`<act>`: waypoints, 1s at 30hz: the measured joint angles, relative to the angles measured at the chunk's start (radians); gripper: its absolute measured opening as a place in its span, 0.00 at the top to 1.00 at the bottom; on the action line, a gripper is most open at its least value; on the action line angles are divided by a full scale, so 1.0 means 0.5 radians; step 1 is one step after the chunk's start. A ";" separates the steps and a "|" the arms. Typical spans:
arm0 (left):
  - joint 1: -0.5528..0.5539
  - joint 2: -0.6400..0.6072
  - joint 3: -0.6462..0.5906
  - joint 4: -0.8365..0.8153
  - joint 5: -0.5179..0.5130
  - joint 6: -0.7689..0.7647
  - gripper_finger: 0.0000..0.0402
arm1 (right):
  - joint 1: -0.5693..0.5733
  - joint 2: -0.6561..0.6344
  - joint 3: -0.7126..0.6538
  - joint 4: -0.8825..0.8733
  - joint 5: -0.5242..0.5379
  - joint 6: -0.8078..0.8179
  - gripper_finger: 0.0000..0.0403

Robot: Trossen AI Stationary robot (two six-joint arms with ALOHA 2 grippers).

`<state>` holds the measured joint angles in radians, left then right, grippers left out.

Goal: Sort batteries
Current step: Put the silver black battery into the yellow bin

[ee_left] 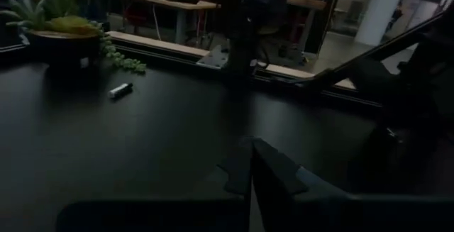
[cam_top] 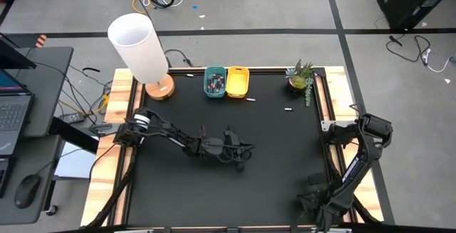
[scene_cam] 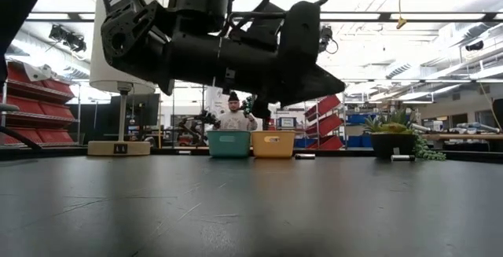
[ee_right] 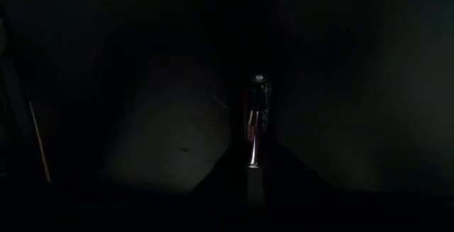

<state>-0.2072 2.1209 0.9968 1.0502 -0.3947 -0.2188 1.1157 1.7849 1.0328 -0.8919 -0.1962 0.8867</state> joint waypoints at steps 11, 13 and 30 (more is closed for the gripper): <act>-0.009 -0.837 -0.559 -0.462 -0.093 -0.042 0.94 | -0.233 -0.296 0.034 0.011 0.569 -0.195 0.98; -0.011 -0.988 -0.696 -0.463 -0.116 -0.047 0.94 | -0.333 -0.356 0.034 0.020 0.665 -0.281 0.98; -0.043 -1.286 -1.394 -0.039 -0.509 -0.093 0.94 | -1.711 -0.675 0.036 0.518 1.325 -1.327 0.98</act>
<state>-0.2286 1.4780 0.3000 1.0306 -0.6492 -0.2653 0.2604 1.4473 1.0508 -0.6327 0.4661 0.2234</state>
